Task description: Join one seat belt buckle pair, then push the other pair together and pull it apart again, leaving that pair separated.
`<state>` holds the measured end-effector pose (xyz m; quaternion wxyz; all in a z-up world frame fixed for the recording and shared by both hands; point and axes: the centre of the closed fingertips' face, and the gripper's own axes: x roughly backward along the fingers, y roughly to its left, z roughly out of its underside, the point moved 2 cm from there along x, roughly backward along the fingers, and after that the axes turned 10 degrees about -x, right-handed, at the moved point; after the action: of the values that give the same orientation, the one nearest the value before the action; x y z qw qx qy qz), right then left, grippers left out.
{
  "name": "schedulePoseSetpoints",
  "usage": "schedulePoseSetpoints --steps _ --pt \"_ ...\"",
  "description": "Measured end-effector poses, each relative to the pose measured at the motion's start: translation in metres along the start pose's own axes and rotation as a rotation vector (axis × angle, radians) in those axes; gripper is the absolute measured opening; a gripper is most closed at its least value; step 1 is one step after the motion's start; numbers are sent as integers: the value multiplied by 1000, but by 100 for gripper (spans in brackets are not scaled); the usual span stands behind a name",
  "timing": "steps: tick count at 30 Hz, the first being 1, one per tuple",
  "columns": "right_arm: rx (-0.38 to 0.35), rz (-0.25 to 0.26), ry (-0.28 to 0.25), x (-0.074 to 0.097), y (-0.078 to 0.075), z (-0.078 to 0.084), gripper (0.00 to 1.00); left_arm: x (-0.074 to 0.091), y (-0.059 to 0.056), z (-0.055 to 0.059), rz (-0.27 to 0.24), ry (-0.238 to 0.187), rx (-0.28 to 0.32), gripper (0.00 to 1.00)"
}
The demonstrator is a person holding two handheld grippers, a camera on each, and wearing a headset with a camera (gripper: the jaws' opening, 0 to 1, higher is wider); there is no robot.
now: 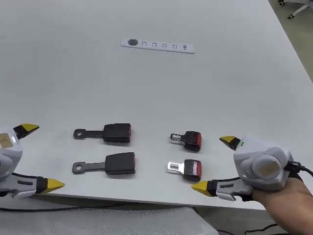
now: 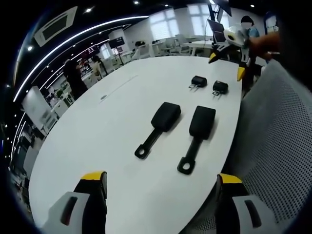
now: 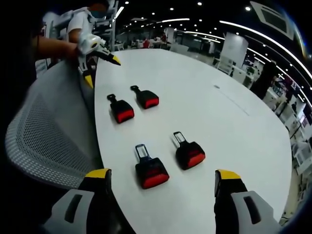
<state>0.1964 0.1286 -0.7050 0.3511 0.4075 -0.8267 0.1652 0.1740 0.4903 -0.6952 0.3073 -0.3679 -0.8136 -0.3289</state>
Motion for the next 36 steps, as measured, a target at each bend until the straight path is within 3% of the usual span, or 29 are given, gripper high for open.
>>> schedulePoseSetpoints --steps 4,10,14,20,24,36 --pt "13 2 0 3 -3 -1 87 0 1 3 5 7 12 92" --pt "0 -10 2 4 -4 0 82 -2 -5 1 48 25 -18 88" --pt "3 -18 7 2 -3 1 80 -9 -7 -10 82 16 -23 84" --pt "16 -50 23 -3 -1 2 73 -26 -24 -25 174 21 -75 80" --pt "36 -64 31 -9 0 1 71 -34 -31 -39 206 25 -81 69" --pt "85 -121 76 -19 11 0 61 -61 -40 -65 262 10 -173 65"
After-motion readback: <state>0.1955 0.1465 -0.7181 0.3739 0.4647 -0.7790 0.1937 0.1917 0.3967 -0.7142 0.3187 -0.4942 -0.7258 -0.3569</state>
